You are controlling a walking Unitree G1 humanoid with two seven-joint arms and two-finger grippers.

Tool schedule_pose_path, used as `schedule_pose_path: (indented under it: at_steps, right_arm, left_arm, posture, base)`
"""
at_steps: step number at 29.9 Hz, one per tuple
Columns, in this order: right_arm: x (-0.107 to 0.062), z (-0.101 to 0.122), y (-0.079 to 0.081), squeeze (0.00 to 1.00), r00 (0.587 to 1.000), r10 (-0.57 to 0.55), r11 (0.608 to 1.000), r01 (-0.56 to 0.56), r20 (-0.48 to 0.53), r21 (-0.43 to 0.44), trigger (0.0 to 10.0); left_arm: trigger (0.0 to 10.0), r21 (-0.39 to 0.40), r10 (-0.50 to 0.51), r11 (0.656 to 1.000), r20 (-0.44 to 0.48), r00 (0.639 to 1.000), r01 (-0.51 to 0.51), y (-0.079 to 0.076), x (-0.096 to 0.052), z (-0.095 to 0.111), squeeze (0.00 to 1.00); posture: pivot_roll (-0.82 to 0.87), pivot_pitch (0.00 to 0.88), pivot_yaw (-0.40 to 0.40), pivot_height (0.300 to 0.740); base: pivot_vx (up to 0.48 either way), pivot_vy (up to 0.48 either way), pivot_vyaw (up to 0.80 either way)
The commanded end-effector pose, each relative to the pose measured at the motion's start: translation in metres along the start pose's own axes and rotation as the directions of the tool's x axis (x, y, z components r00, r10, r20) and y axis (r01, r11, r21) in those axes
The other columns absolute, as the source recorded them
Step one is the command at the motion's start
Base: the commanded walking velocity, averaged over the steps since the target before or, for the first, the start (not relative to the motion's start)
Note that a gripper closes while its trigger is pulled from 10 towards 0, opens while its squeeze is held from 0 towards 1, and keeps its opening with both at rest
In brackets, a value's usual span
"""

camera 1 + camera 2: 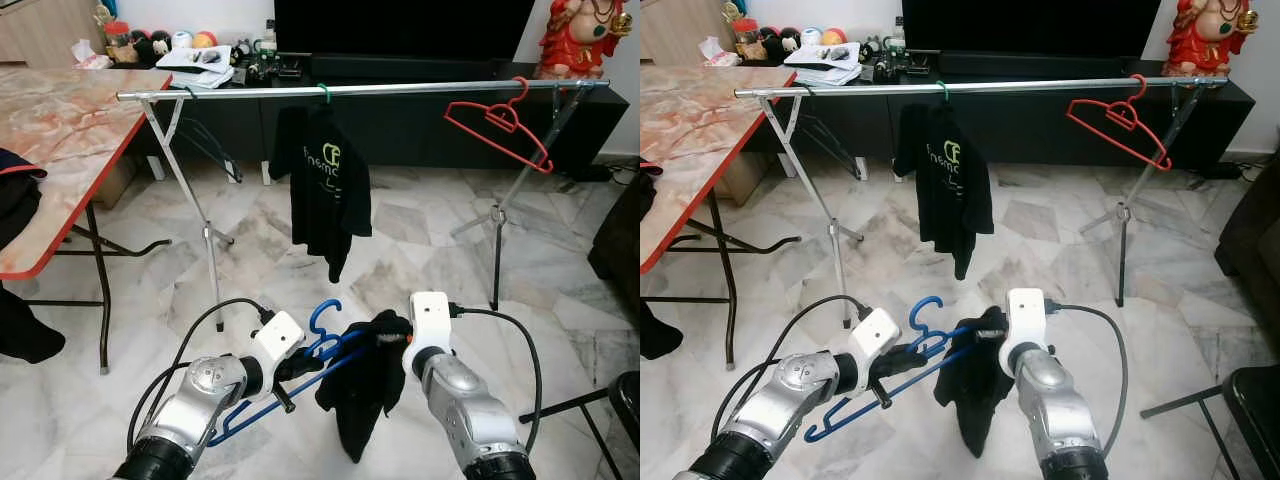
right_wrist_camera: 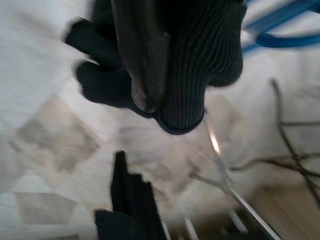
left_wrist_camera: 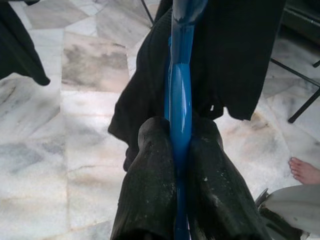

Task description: Hang hanger

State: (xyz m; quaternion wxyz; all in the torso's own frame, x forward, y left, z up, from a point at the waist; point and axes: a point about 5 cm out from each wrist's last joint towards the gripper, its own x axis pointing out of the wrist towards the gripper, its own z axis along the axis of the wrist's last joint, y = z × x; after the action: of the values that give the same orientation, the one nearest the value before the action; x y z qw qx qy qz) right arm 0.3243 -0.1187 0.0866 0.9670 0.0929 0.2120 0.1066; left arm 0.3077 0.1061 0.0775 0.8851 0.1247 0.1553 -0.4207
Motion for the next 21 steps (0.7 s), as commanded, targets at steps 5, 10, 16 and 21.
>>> schedule_pose_path:
  at_steps: [5,10,16,21]
  right_arm:
    - [-0.010,0.032,0.025,0.00,0.985,0.133,0.985,-0.143,0.112,0.092,10.0]
    - [-0.015,0.034,0.026,0.00,0.976,0.174,0.972,-0.148,0.131,-0.184,10.0]
    - [-0.024,0.048,0.028,0.00,0.941,0.287,0.875,-0.181,0.181,-0.448,10.0]
    - [-0.036,0.049,0.041,0.00,0.866,0.477,0.766,-0.327,0.148,-0.554,10.0]
  left_arm:
    - [10.0,-0.009,-0.003,1.000,0.064,0.998,0.003,0.001,0.000,0.008,0.00]
    - [10.0,-0.024,-0.041,0.999,0.087,0.995,0.044,-0.004,0.001,0.011,0.00]
    - [10.0,-0.032,-0.061,0.997,0.103,0.993,0.064,-0.006,0.000,0.012,0.00]
    - [10.0,-0.043,-0.063,0.997,0.119,0.991,0.069,-0.006,0.000,0.014,0.00]
  posture:
    - [0.01,0.098,0.008,0.740]
    - [0.01,0.097,0.008,0.740]
    - [0.01,0.097,0.006,0.740]
    - [0.01,0.097,0.008,0.740]
  base:
    - [0.000,0.000,0.00]
    - [0.000,0.000,0.00]
    - [0.000,0.000,0.00]
    - [0.000,0.000,0.00]
